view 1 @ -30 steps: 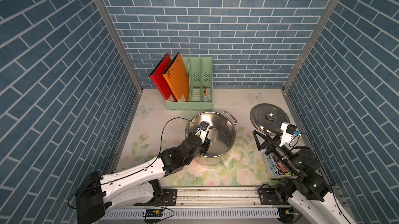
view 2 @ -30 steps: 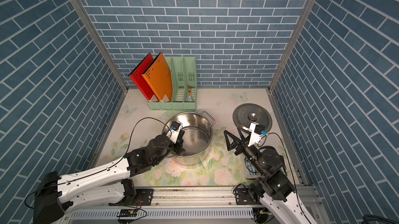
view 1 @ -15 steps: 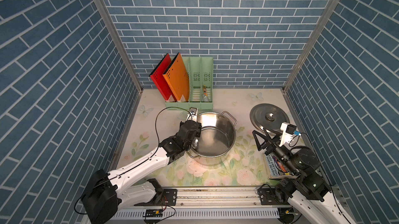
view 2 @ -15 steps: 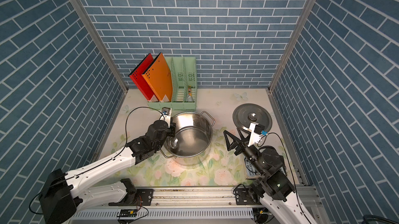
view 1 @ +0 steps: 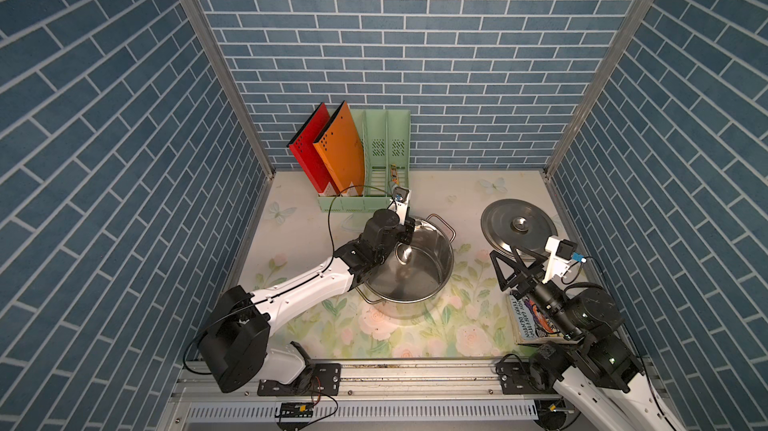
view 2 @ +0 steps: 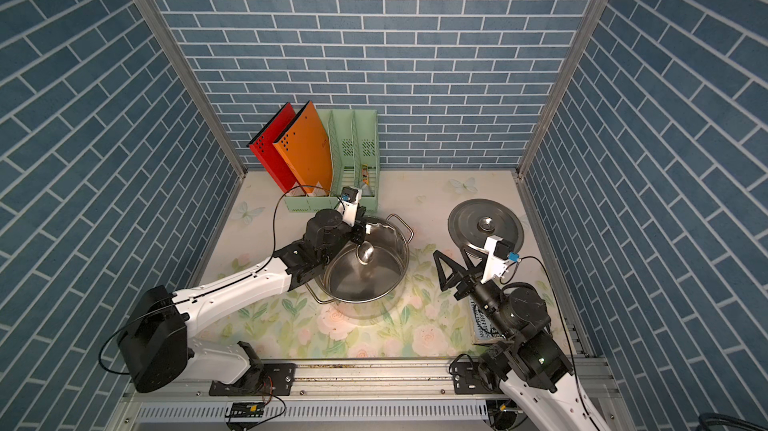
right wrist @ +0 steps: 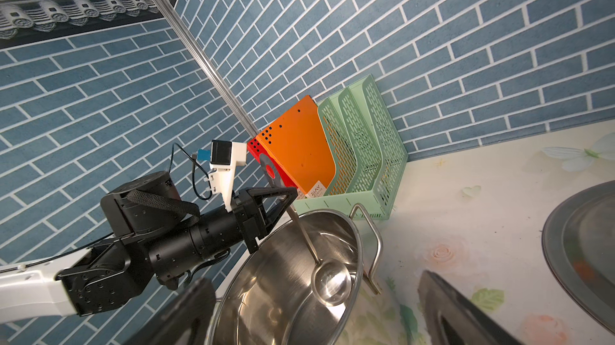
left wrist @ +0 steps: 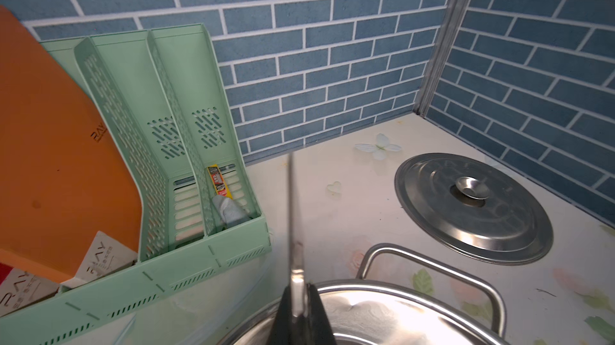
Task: Stir the soup with a spoon
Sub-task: Stir the soup in the pan with a stick.
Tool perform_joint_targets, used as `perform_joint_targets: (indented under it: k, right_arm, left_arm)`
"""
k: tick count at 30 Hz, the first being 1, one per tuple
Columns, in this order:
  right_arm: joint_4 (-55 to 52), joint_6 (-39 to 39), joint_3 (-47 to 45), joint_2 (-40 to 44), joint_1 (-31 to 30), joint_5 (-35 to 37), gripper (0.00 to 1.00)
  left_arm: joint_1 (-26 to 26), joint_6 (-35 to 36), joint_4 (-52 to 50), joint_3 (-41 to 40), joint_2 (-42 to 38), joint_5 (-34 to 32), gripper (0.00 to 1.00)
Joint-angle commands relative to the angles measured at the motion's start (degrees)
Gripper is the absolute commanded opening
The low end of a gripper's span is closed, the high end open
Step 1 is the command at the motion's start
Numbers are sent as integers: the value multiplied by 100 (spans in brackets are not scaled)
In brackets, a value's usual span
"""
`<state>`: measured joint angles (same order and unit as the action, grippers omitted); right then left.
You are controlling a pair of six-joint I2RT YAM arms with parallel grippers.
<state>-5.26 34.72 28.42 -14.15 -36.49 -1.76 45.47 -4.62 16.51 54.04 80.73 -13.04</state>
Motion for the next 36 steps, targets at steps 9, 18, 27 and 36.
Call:
perform_joint_targets:
  k: [9,18,27,36]
  right_arm:
    - [37,35,29,53,-23,73,100]
    - [223,-99,-39,-91,-25,-91,100]
    - [632,-75,-44,-449,-26,-229,100]
    - [475,316,570,-1310,-25,-1028,99]
  left_arm:
    - [864,735,447,-98,-137,1092,0]
    - [1325,784,-370,-944,-1264,743,0]
    - [1345,1497,-899,-1488,-2351,844,0]
    - [1375,3906,-745,-1693,-2719,1177,0]
